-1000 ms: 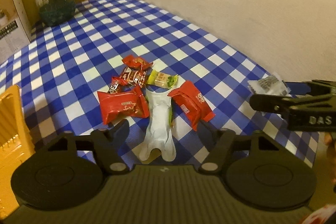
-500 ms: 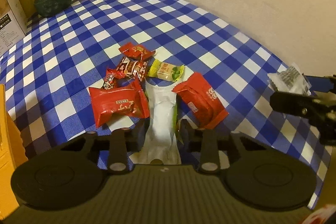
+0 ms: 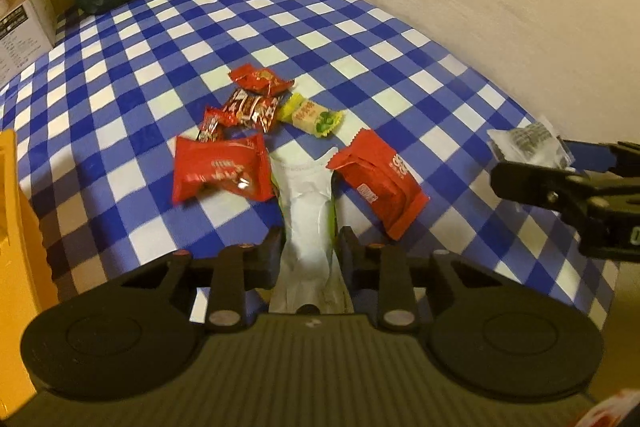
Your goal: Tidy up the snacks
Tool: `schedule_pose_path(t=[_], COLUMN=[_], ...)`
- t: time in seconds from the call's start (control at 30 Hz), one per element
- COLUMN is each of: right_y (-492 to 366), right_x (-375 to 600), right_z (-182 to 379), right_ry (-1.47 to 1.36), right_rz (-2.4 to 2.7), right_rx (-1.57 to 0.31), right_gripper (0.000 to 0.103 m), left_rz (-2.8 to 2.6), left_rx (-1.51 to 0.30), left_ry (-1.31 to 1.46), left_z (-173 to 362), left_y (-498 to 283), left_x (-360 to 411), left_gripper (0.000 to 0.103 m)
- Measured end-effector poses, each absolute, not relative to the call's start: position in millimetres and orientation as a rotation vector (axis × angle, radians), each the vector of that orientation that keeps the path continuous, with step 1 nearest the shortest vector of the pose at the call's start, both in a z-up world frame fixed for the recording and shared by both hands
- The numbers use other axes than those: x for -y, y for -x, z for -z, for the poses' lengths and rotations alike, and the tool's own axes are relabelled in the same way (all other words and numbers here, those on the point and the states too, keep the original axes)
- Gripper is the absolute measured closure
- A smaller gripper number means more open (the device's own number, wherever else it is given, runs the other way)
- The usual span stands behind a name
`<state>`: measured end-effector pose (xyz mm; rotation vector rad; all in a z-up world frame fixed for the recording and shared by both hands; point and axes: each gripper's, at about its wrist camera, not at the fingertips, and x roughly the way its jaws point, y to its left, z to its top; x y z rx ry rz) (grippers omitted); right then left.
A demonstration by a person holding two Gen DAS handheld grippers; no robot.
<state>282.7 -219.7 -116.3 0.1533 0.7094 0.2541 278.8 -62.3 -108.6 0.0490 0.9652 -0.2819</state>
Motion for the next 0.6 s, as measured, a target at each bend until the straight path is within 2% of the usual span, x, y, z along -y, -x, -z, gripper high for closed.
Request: schedule_pose_path(t=[0.6], right_y=[-256], right_x=[208], right_z=[101], right_ry=[-0.204], right_rz=[-0.291], right_rx=[-0.689], right_gripper=[0.020], left_rz=[0.235], left_rx=[-0.936], left_ry=[0.015], left_z=[83], left_y=[-221], left_x=[49], left_gripper=[0.076])
